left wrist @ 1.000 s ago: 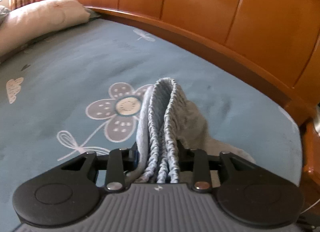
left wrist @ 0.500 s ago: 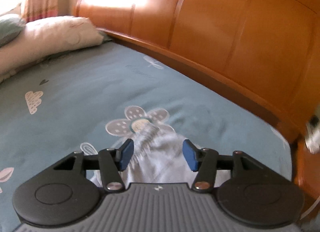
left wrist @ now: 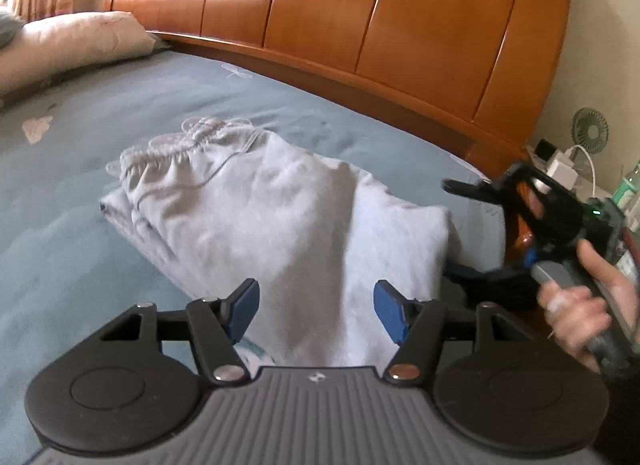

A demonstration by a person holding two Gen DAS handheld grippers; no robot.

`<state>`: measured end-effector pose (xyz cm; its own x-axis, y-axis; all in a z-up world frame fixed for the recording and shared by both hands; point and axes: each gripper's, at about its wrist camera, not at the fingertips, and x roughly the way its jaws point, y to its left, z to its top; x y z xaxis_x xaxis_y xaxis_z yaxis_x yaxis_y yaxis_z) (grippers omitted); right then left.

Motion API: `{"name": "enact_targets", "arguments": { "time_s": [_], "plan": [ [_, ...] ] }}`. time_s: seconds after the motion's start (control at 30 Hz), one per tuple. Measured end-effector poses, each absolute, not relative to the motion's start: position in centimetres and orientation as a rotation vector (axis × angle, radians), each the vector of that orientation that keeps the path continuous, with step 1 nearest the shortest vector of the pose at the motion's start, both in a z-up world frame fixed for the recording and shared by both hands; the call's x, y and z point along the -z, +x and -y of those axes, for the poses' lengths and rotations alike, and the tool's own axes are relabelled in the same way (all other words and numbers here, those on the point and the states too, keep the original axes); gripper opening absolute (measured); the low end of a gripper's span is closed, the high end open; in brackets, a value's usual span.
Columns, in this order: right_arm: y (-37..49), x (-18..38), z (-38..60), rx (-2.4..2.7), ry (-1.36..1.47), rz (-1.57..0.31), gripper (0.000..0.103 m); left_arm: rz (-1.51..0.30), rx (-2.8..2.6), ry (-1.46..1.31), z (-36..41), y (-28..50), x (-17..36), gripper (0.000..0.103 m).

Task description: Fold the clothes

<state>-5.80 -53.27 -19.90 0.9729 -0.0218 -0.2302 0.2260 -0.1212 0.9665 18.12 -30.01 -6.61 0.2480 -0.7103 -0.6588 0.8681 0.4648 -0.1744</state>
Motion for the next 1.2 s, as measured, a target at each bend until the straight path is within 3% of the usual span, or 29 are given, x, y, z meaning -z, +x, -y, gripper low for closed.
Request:
{"name": "enact_targets", "arguments": {
  "time_s": [0.07, 0.13, 0.2, 0.27, 0.5, 0.67, 0.77, 0.87, 1.07, 1.2],
  "plan": [
    [-5.3, 20.1, 53.4, 0.219, 1.686, -0.155, 0.080, -0.753, 1.087, 0.246, 29.7, 17.7, 6.6, 0.065],
    [-4.7, 20.0, 53.4, 0.235, 1.658, -0.168, 0.070, -0.755, 1.085, 0.247, 29.5, 17.3, 6.7, 0.066],
    [-4.2, 19.5, 53.4, 0.291, 1.549, -0.207, 0.039, -0.756, 1.082, 0.248, 29.2, 16.9, 6.7, 0.067],
    [-4.3, 18.6, 53.0, 0.319, 1.439, -0.209, 0.026, -0.756, 1.083, 0.250, 29.1, 16.7, 6.8, 0.067],
    [-4.8, 13.5, 55.1, 0.410, 1.082, -0.226, 0.012, -0.757, 1.095, 0.276, 28.6, 16.1, 7.4, 0.067],
    [-4.3, 14.1, 57.1, 0.475, 0.942, -0.421, 0.016, -0.757, 1.102, 0.275, 27.9, 16.4, 7.6, 0.070],
    [-5.7, 15.1, 57.3, 0.496, 1.003, -0.408, 0.023, -0.764, 1.094, 0.278, 27.6, 16.6, 7.7, 0.071],
    [-7.2, 13.5, 56.5, 0.591, 0.993, -0.381, 0.042, -0.765, 1.098, 0.279, 27.2, 16.6, 7.8, 0.072],
    [-6.9, 8.9, 51.6, 0.574, 0.648, -0.338, 0.045, -0.777, 1.107, 0.270, 27.6, 16.2, 8.2, 0.073],
    [-3.7, 10.3, 50.9, 0.489, 0.614, -0.449, 0.045, -0.770, 1.115, 0.277, 27.5, 15.6, 8.1, 0.073]
  ]
}}
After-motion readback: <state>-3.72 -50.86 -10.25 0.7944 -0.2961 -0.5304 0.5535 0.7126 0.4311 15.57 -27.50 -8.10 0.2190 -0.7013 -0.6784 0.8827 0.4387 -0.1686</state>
